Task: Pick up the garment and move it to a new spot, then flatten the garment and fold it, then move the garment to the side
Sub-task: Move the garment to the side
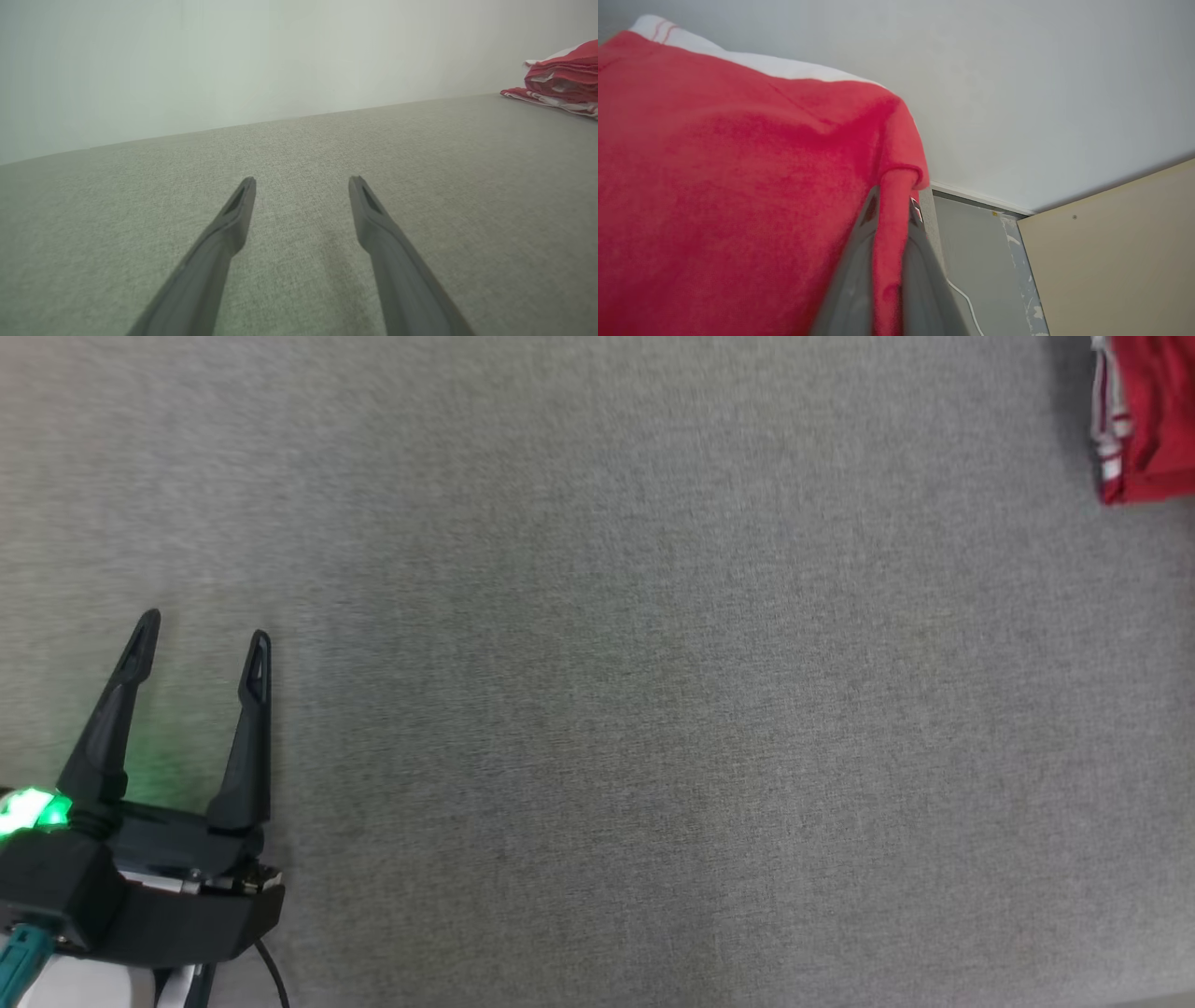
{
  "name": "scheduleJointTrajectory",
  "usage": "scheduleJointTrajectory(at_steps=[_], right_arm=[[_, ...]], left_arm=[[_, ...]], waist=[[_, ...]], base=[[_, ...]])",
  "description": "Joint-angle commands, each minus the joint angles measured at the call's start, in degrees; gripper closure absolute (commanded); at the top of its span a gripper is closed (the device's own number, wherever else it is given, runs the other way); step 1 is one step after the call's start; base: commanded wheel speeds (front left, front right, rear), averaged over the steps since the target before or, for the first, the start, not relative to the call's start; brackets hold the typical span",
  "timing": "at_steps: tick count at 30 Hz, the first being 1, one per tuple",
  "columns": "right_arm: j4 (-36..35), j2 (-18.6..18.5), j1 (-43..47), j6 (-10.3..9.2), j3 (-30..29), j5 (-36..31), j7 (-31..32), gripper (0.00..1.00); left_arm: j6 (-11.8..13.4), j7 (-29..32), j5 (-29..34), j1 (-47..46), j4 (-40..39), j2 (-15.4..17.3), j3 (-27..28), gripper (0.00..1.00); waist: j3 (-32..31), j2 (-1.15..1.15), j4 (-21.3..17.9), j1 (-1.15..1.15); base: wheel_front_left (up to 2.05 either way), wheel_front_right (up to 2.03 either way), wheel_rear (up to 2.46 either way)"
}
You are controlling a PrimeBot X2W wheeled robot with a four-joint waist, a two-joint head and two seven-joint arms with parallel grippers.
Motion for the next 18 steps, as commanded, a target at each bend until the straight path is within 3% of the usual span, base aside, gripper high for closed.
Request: scheduleJointTrajectory(at_steps=[1, 11, 12, 15, 18], right_arm=[[-0.4, 0.0, -0.7, -0.19, -0.1, -0.7, -0.1, 1.00], [-1.4, -0.7, -1.6, -0.19, -3.2, -7.5, 1.9, 1.00], [-1.5, -0.5, -1.5, -0.19, -3.6, -7.8, 2.1, 0.95], [-1.1, 0.2, -1.1, -0.19, -4.7, -8.2, 2.2, 0.00], [-0.8, 1.1, -0.6, -0.19, -5.8, -9.0, 0.9, 0.00]], left_arm=[[0.1, -0.2, 0.6, -0.8, -0.3, 0.3, 0.0, 0.00], [0.1, -0.2, 0.6, -1.0, -1.5, 0.6, 0.1, 0.00], [0.1, -0.2, 0.7, -1.0, -1.5, 0.5, 0.2, 0.00], [0.1, -0.2, 0.8, -0.9, -1.2, -0.1, 0.5, 0.00], [0.1, -0.2, 0.9, -0.2, -0.4, -0.7, 0.8, 0.00]], waist=[[2.1, -0.01, -1.4, -0.01], [3.3, -0.01, -0.7, -0.01], [3.3, -0.01, -0.7, -0.01], [2.7, -0.01, -0.6, -0.01], [1.2, -0.01, -0.6, -0.01]], base=[[0.00, 0.00, 0.00], [0.00, 0.00, 0.00], [0.00, 0.00, 0.00], [0.00, 0.00, 0.00], [0.00, 0.00, 0.00]])
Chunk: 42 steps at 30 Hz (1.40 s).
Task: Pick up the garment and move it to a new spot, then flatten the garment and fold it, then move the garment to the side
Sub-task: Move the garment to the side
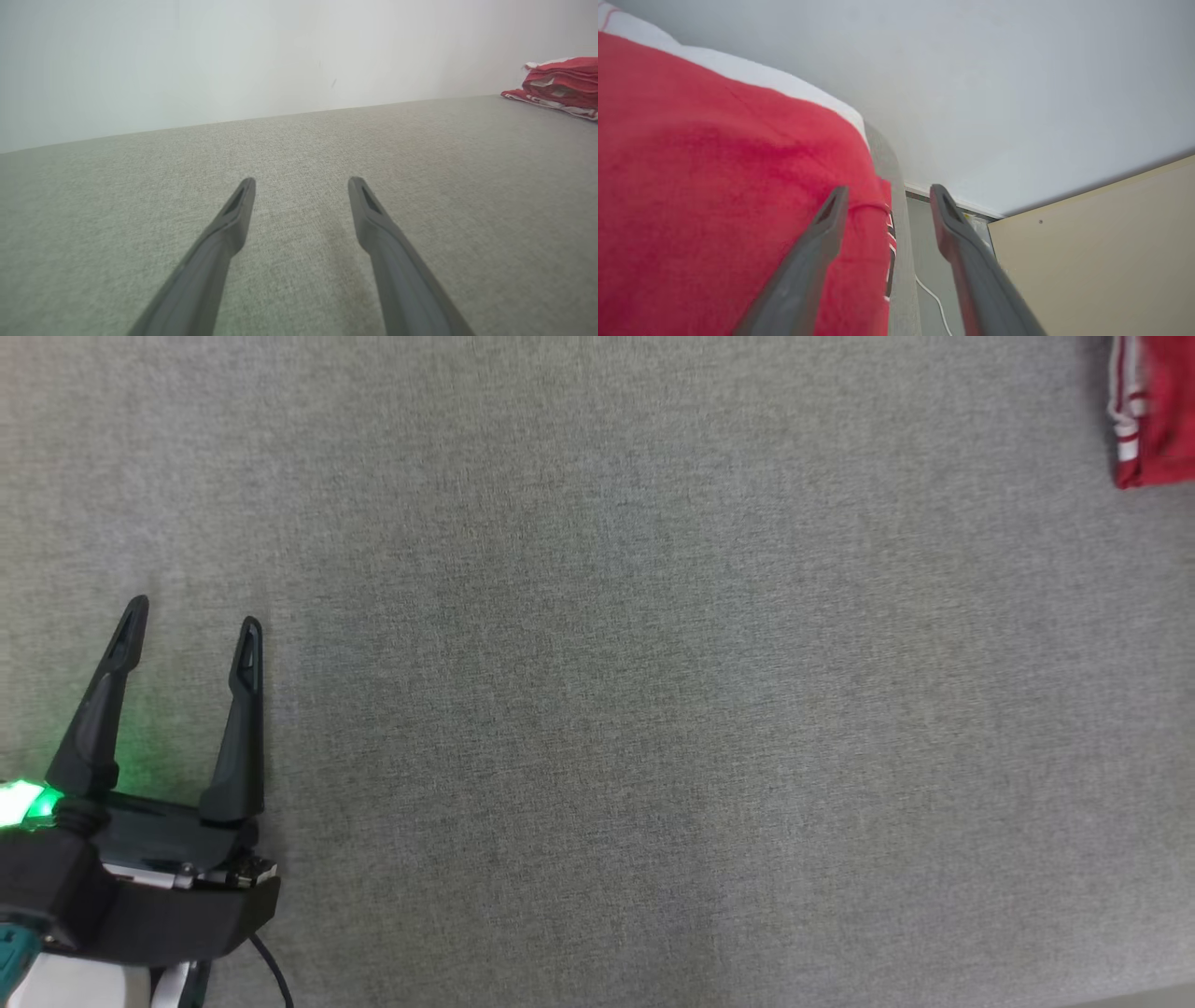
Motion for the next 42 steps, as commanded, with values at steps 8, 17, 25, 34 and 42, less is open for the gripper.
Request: scheduleJointTrajectory(at_steps=[8, 17, 25, 34, 42], right_arm=[[-2.1, 4.1, 2.5, -0.19, -3.6, -0.8, -3.5, 0.00], [-7.4, 10.4, 9.2, -0.18, -4.7, 1.4, -8.0, 0.00], [-9.0, 17.3, 15.9, -0.18, -5.4, 2.5, -12.0, 0.00], [-13.8, 24.6, 28.0, -0.18, -9.9, 2.6, -16.5, 0.00], [-21.6, 31.7, 42.5, -0.18, -15.0, 1.5, -18.1, 0.00]], left_arm=[[0.2, -0.2, 0.4, 3.9, 3.8, -3.3, 2.9, 0.00], [0.2, -0.2, 0.8, 10.2, 7.2, -6.4, 6.8, 0.00], [0.1, -0.2, 1.0, 15.0, 8.7, -8.1, 9.9, 0.00], [0.1, -0.2, 1.3, 17.6, 9.8, -9.9, 10.4, 0.00], [0.1, -0.2, 1.1, 19.1, 11.2, -10.2, 9.8, 0.00]], waist=[[-9.3, -0.01, 0.5, 0.00], [-19.9, -0.01, 2.0, 0.00], [-26.6, -0.01, 2.7, 0.00], [-31.3, -0.01, 4.5, 0.00], [-34.7, -0.01, 5.3, 0.00]], base=[[0.00, 0.00, 0.00], [0.00, 0.00, 0.00], [0.00, 0.00, 0.00], [0.00, 0.00, 0.00], [0.00, 0.00, 0.00]])
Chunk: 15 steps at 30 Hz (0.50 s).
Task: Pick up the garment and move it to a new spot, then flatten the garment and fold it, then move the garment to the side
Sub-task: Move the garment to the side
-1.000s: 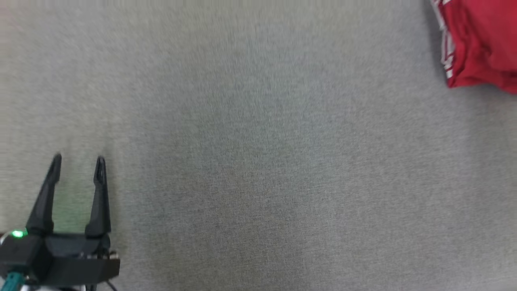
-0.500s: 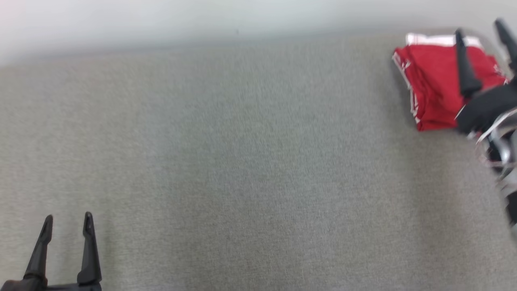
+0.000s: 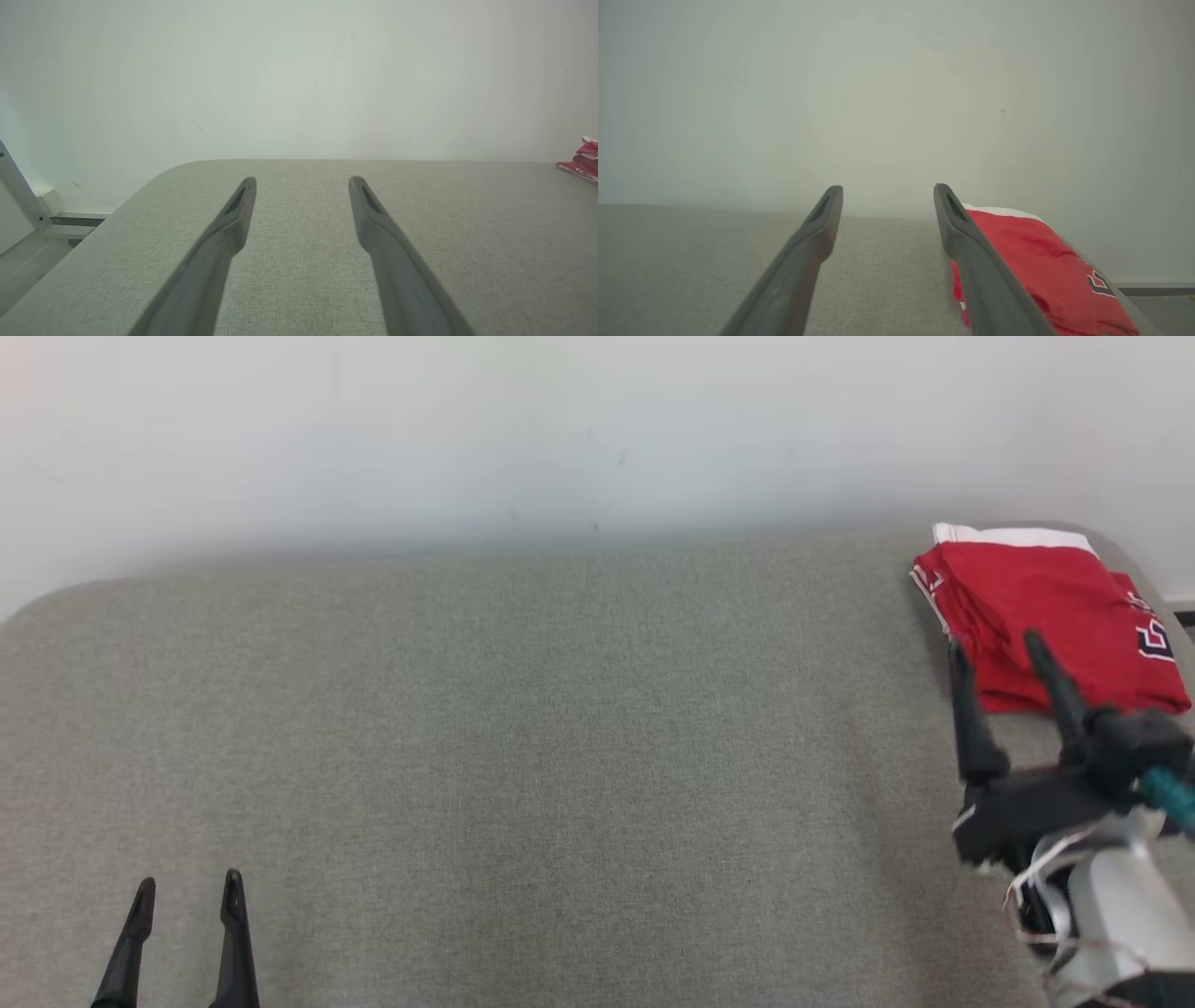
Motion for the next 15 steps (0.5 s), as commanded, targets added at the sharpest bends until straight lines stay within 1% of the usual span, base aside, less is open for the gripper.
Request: scheduleJointTrajectory(at_steps=[1, 8, 15], right_arm=[[-0.9, 1.0, 2.0, -0.17, -0.4, -0.3, -0.2, 0.00], [-4.6, 5.4, 10.3, -0.17, -1.6, -0.5, -0.9, 0.00], [-6.6, 8.3, 16.8, -0.17, -3.3, -1.5, -2.8, 0.00]], left_arm=[[0.1, -0.2, -0.3, 0.7, 0.3, 0.0, 0.1, 0.00], [0.1, -0.2, -0.3, 1.5, 0.7, -0.2, 0.2, 0.00], [0.1, -0.2, -0.3, 1.5, 1.1, -0.6, -0.3, 0.00]], waist=[[-1.1, 0.01, 0.4, 0.01], [-2.2, 0.01, 0.2, 0.01], [-2.6, 0.01, 0.4, 0.01]], base=[[0.00, 0.00, 0.00], [0.00, 0.00, 0.00], [0.00, 0.00, 0.00]])
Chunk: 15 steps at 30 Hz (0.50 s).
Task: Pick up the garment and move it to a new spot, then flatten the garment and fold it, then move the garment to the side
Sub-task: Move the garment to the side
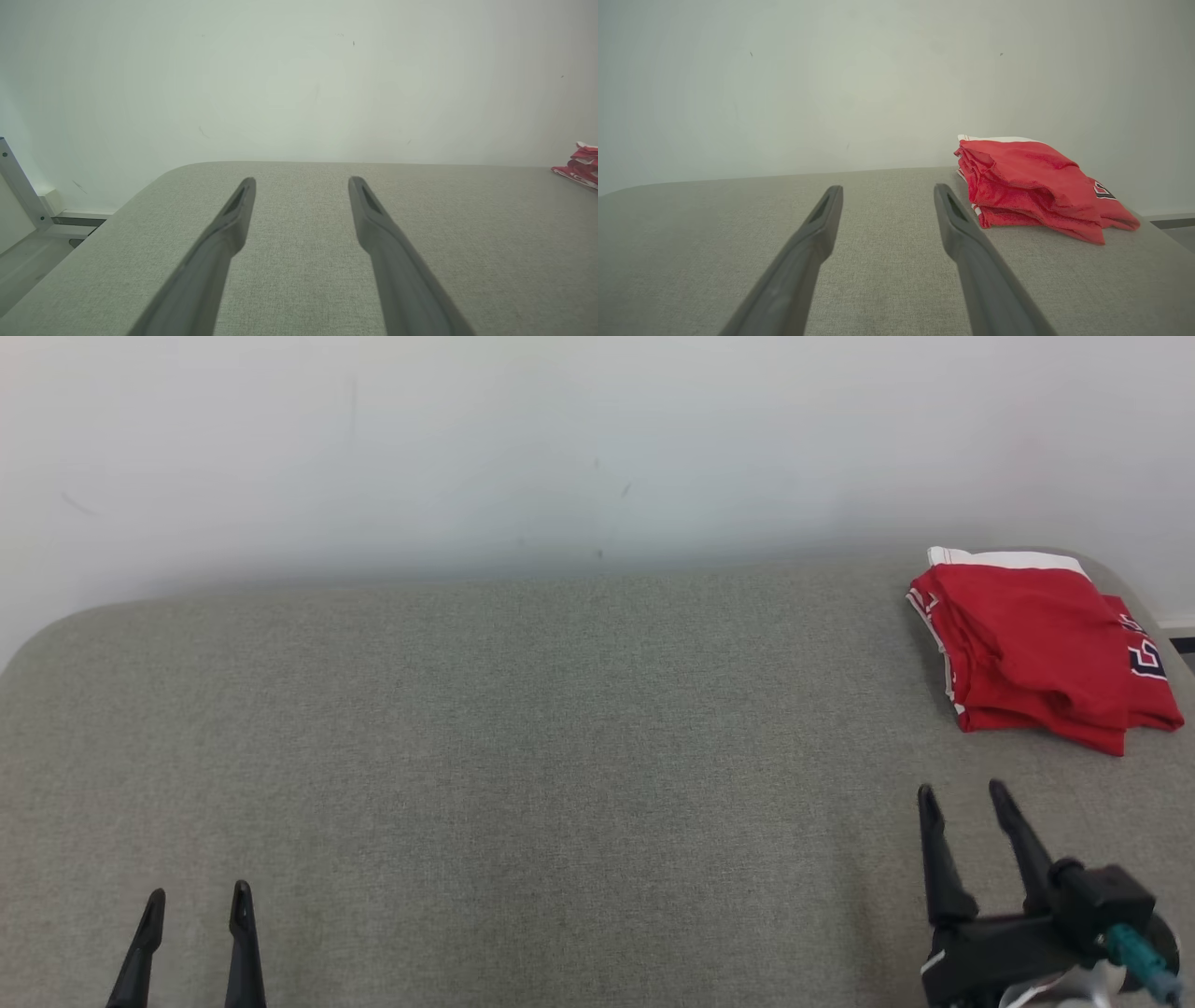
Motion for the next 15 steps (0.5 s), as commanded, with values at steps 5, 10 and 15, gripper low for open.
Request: scheduleJointTrajectory(at_steps=[5, 10, 15], right_arm=[[0.3, 1.8, 3.0, -0.17, 1.5, 0.6, -1.2, 0.00], [1.4, 3.1, 3.9, -0.17, 2.8, 1.1, -1.8, 0.00], [2.4, 4.1, 3.9, -0.17, 3.5, 1.0, -2.0, 0.00]], left_arm=[[0.1, -0.2, -0.3, 1.1, 0.2, -0.5, -0.1, 0.00], [0.1, -0.2, -0.9, 1.2, 0.5, -0.5, -0.6, 0.00], [0.1, -0.2, -1.1, 0.9, 1.0, -0.1, -1.3, 0.00]], waist=[[0.0, 0.00, -0.6, 0.00], [-0.2, 0.00, -0.9, 0.00], [-0.3, 0.00, -0.7, 0.00]], base=[[0.00, 0.00, 0.00], [0.00, 0.00, 0.00], [0.00, 0.00, 0.00]])
